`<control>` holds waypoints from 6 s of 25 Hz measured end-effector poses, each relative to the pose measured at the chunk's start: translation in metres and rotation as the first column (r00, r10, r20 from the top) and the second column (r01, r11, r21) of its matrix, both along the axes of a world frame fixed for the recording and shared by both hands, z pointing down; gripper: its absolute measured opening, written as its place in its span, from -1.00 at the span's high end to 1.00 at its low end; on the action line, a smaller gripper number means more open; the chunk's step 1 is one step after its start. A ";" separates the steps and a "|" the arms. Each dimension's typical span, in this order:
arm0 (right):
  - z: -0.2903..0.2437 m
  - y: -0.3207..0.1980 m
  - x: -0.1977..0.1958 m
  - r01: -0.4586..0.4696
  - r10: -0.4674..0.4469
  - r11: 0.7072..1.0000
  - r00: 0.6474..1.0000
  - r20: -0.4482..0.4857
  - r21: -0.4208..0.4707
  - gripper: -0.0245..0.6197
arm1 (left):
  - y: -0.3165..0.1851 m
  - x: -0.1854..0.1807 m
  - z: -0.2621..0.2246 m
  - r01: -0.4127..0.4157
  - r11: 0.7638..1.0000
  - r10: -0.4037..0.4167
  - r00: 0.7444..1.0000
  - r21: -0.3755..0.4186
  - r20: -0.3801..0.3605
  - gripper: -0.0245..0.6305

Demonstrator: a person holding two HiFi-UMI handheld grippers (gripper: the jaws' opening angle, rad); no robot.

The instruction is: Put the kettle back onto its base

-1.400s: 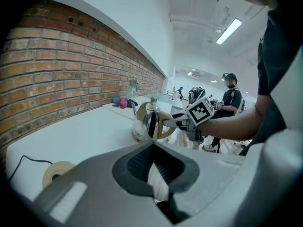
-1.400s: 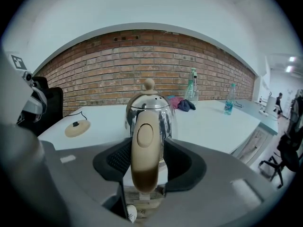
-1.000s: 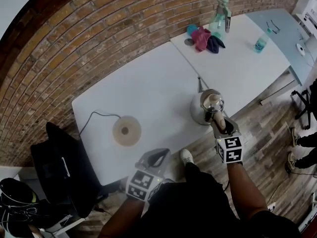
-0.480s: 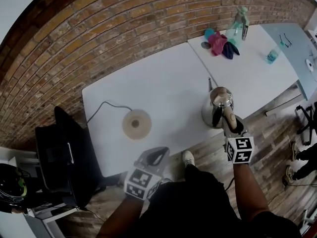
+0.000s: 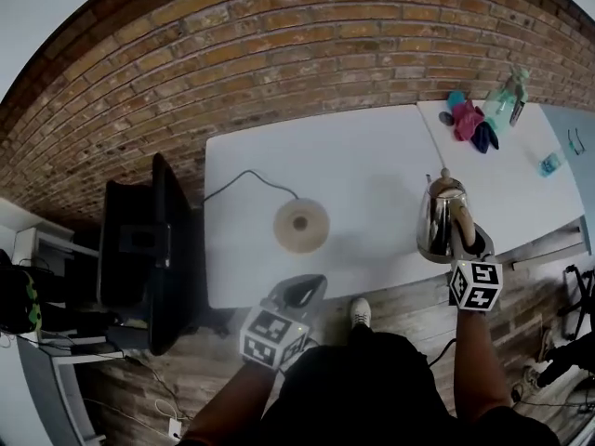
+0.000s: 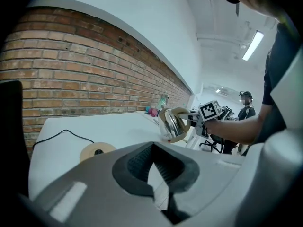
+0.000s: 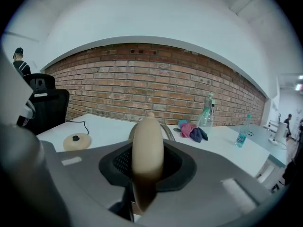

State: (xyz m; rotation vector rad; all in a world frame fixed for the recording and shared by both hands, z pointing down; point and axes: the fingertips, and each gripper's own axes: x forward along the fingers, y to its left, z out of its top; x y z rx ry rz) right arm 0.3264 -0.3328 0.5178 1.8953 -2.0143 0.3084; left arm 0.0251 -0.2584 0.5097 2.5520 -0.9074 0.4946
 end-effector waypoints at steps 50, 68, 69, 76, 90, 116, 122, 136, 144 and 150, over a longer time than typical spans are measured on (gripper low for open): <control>-0.031 -0.053 -0.343 0.463 -0.476 0.879 0.852 0.216 0.110 0.61 | 0.063 -0.191 0.005 0.389 0.921 -0.390 0.921 -0.028 -0.022 0.93; -0.006 -0.113 -0.359 0.437 -0.443 0.896 0.875 0.197 0.077 0.61 | 0.081 -0.223 0.004 0.507 0.862 -0.507 0.862 -0.019 -0.003 0.93; -0.005 -0.112 -0.359 0.434 -0.441 0.897 0.876 0.197 0.078 0.61 | 0.081 -0.224 0.004 0.509 0.860 -0.510 0.860 -0.019 -0.004 0.93; 0.001 -0.103 -0.359 0.453 -0.454 0.890 0.877 0.159 0.046 0.60 | 0.078 -0.219 0.004 0.502 0.865 -0.502 0.864 -0.010 -0.019 0.93; 0.033 -0.060 -0.335 0.444 -0.429 0.879 0.896 0.118 -0.176 0.56 | 0.082 -0.214 0.001 0.428 0.904 -0.428 0.903 -0.015 -0.036 0.93; 0.092 -0.008 -0.331 0.393 -0.381 0.874 0.919 0.101 -0.286 0.50 | 0.112 -0.229 -0.005 0.377 0.926 -0.377 0.926 -0.004 -0.008 0.93; 0.096 -0.011 -0.333 0.399 -0.391 0.872 0.916 0.085 -0.283 0.53 | 0.117 -0.223 -0.005 0.365 0.931 -0.365 0.931 -0.008 -0.009 0.93; 0.071 0.033 -0.310 0.370 -0.362 0.901 0.929 0.074 -0.227 0.33 | 0.130 -0.215 -0.013 0.299 0.954 -0.298 0.954 0.022 -0.042 0.93; 0.021 0.091 -0.309 0.364 -0.336 0.924 0.918 0.210 -0.117 0.75 | 0.136 -0.204 -0.023 0.225 0.973 -0.221 0.973 0.059 -0.064 0.93; -0.021 0.153 -0.320 0.414 -0.389 0.910 0.868 0.309 -0.016 0.84 | 0.135 -0.182 -0.035 0.163 0.983 -0.155 0.983 0.082 -0.100 0.93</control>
